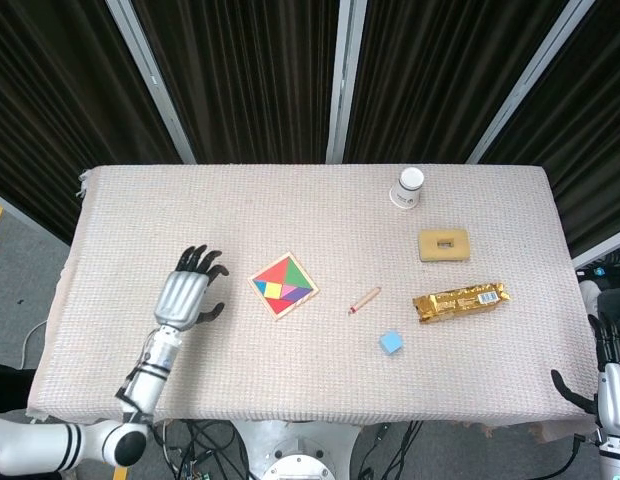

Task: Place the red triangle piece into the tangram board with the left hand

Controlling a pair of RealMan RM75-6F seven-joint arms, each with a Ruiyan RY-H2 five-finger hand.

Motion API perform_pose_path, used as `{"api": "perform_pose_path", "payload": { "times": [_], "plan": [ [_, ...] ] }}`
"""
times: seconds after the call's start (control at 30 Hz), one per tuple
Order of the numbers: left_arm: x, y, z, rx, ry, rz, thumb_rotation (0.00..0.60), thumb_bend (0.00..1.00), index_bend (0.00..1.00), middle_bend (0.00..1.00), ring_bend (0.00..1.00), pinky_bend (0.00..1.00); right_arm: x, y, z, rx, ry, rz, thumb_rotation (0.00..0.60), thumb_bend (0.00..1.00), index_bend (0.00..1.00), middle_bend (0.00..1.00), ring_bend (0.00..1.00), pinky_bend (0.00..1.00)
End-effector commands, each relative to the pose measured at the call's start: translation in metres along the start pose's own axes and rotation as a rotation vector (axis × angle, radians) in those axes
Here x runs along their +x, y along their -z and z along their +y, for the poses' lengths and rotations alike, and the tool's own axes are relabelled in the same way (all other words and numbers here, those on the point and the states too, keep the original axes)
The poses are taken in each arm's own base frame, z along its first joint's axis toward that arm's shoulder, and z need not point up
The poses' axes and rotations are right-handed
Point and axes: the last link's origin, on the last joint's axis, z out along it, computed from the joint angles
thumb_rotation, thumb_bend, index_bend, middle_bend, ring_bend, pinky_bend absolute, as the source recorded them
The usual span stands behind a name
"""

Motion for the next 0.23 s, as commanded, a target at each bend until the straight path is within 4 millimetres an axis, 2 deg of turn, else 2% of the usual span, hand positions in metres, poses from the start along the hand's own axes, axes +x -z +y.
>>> {"api": "perform_pose_path", "payload": {
  "times": [0.03,0.13,0.23],
  "plan": [
    [-0.014,0.087,-0.062,0.012,-0.14,0.067,0.6,0.09,0.24,0.12,0.0,0.05,-0.001,0.001,-0.004,0.026,0.003,-0.002,0.6,0.15,0.0,0.0,0.0,0.02],
    [-0.015,0.109,-0.077,0.053,-0.098,0.093,0.6,0.07,0.21,0.12,0.0,0.05,-0.003,0.001,-0.008,0.053,0.004,-0.001,0.6,0.15,0.0,0.0,0.0,0.02],
    [-0.014,0.12,-0.084,0.069,-0.082,0.103,0.6,0.07,0.21,0.12,0.0,0.05,-0.004,0.002,-0.01,0.072,0.009,-0.003,0.6,0.16,0.0,0.0,0.0,0.01]
  ]
}}
